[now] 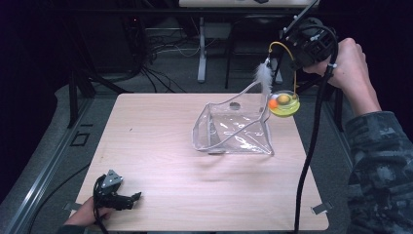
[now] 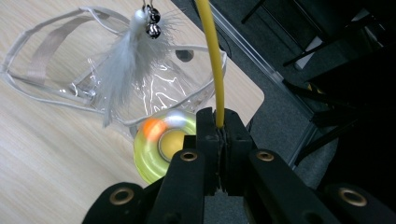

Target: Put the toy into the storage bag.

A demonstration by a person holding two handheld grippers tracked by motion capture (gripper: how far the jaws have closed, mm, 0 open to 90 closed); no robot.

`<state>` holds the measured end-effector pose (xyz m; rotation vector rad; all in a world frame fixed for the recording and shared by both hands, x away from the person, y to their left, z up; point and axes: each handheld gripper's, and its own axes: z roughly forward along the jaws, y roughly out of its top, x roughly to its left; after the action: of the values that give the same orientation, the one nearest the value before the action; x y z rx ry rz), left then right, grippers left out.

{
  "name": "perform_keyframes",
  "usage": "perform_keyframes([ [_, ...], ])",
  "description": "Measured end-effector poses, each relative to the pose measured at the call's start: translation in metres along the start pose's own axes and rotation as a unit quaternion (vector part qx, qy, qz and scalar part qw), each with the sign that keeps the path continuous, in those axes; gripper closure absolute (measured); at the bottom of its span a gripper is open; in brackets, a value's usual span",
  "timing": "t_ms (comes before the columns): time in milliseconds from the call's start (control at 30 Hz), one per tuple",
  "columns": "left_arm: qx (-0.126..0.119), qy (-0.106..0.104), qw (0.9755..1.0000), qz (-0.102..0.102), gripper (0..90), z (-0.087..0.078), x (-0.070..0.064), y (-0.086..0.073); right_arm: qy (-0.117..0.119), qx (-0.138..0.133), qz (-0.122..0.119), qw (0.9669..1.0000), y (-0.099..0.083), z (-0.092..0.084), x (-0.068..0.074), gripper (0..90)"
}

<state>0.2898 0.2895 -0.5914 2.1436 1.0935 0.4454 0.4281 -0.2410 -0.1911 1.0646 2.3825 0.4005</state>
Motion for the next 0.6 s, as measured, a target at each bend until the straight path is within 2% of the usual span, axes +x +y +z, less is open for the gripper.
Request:
perform_keyframes([
  [600, 0.000, 0.000, 1.0000, -0.001, 0.0, 0.000, 0.000, 0.000, -0.004, -0.010, -0.019, 0.9998, 0.026, -0.009, 0.009, 87.7],
])
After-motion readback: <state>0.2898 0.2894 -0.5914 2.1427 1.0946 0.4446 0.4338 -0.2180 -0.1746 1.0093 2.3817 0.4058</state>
